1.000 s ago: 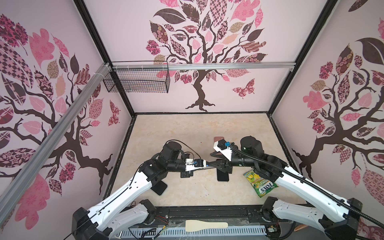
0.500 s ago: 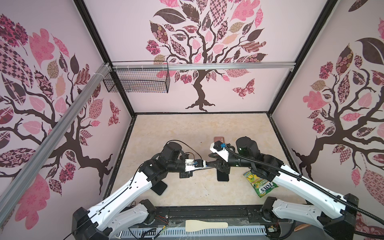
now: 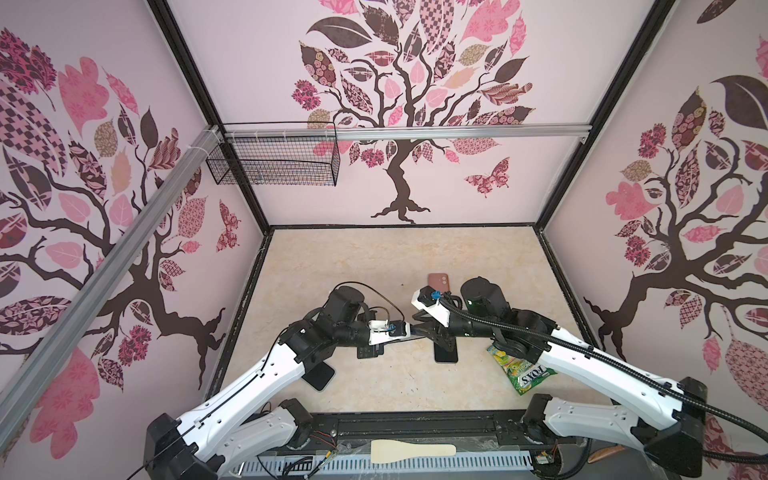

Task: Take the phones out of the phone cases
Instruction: 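Pull the black case off the blue phone with the right gripper while the left holds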

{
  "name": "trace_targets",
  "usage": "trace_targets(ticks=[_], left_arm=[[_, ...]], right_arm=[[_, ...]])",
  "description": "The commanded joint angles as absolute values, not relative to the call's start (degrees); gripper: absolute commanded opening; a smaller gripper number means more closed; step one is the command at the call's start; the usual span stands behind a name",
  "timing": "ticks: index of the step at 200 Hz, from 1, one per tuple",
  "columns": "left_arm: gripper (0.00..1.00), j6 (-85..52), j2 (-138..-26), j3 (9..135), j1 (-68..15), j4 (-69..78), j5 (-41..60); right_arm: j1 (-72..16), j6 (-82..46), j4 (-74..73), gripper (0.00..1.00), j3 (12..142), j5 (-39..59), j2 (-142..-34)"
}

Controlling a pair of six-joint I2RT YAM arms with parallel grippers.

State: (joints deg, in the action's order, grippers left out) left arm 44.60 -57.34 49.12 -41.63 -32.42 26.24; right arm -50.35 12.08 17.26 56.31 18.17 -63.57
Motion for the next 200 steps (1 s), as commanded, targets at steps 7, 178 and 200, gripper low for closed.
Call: trace_targets(ticks=[7,178,200], left_arm=[[0.0,45.7,-54.4,49.1,-42.6,-24.7,32.5],[0.0,48.0,-50.6,47.3,-42.6,-21.8,36.8],[0.0,47.8,-50.5,47.4,-42.5,-21.6,36.5]], right_arm=[[-50.2,11.0,18.5,0.3,56.8,19.0,-65.2],[-50.2,11.3,19.5,0.28,58.5,24.2,-67.4],[-50.2,10.5,19.3,0.2,58.5,25.6,-67.6]])
